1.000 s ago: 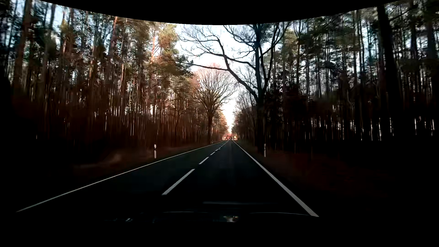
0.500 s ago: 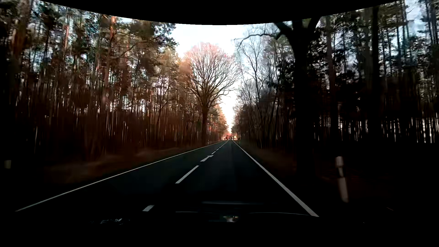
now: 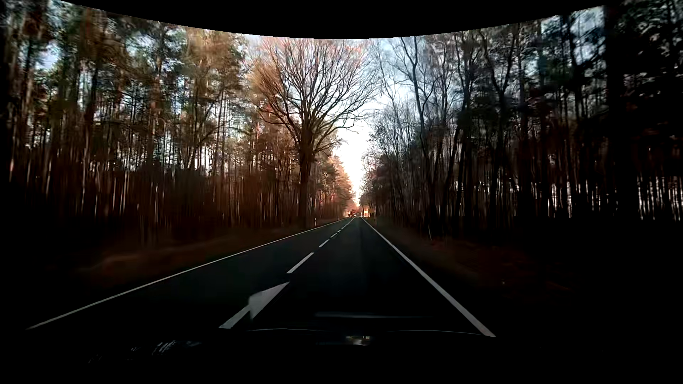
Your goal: Follow the waypoints while adhering to traffic rules and regulations
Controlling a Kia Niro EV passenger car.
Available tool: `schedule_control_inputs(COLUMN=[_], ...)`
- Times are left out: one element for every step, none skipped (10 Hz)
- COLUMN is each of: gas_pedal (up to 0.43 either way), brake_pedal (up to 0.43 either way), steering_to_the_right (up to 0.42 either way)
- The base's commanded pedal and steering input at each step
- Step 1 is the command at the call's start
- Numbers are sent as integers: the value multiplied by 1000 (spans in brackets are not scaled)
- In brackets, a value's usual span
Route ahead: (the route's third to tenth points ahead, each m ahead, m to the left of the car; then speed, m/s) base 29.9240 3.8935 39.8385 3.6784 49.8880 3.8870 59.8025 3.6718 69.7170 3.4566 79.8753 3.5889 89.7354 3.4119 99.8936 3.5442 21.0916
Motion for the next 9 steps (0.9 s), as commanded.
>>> schedule_control_inputs(gas_pedal=[79,79,79,79,79,79,79,79,79], brake_pedal=[0,0,0,0,0,0,0,0,0], steering_to_the_right=[0,0,0,0,0,0,0,0,0])
